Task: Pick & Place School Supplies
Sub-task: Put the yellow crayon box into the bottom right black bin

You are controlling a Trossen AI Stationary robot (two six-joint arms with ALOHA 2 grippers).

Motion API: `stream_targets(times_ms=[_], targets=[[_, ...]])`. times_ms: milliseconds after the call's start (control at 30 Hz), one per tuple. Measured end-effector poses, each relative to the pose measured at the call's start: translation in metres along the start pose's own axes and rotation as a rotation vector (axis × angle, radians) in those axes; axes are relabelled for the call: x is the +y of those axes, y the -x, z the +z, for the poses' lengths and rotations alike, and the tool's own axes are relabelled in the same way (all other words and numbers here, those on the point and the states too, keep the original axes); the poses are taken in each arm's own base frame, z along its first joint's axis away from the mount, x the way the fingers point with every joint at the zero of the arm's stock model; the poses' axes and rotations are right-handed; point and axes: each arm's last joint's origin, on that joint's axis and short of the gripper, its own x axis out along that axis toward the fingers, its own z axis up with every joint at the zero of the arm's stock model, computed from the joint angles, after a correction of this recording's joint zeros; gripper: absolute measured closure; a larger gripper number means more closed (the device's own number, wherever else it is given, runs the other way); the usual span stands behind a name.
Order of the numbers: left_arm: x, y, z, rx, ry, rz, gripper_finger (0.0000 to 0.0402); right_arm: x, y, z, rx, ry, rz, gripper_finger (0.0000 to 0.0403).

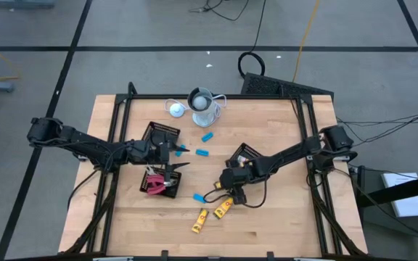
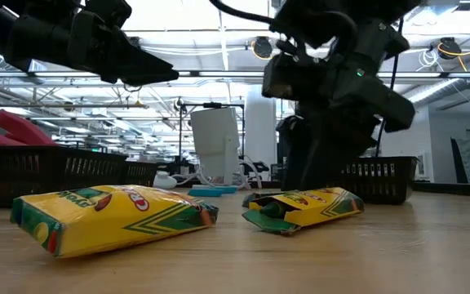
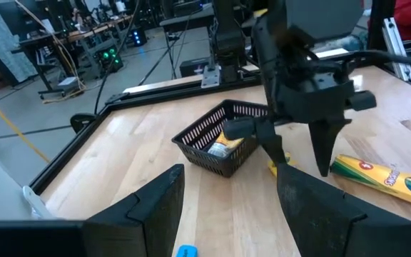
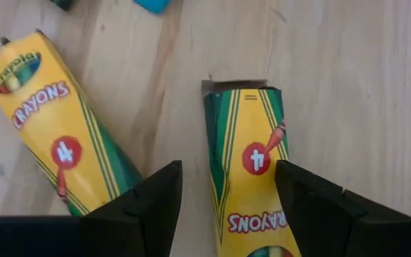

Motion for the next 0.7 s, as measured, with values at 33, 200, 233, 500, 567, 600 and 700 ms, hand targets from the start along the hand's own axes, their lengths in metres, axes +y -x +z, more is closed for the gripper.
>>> stream_targets(times_ms=[33, 200, 233, 500, 567, 600, 700], targets=[[0.000, 0.000, 0.000, 0.000, 0.000, 0.000, 0.0174, 0.000, -0.001, 0.003, -0.005, 0.009, 0.002, 0.0186], [0.000, 0.000, 0.000, 0.000, 0.000, 0.000, 0.0174, -0.004, -0.001, 0.005, -0.003, 0.016, -0.003, 0.0186], [0.000, 0.000, 0.000, 0.000, 0.000, 0.000, 0.0174, -0.006, -0.001, 0.005, 0.002, 0.011, -0.006, 0.0186], [0.000, 0.000, 0.000, 0.001, 0.000, -0.001, 0.0174, -0.009, -0.005, 0.001, 0.036, 0.023, -0.041, 0.0186], [0.000, 0.000, 0.000, 0.001, 0.000, -0.001, 0.0174, -0.009, -0.009, -0.001, 0.050, 0.022, -0.040, 0.0186], [0.000, 0.000, 0.000, 0.001, 0.000, -0.001, 0.0174, -0.009, -0.010, -0.001, 0.053, 0.023, -0.042, 0.0186], [0.000, 0.000, 0.000, 0.001, 0.000, -0.001, 0.0174, -0.008, -0.017, -0.004, 0.072, 0.026, -0.039, 0.0186]])
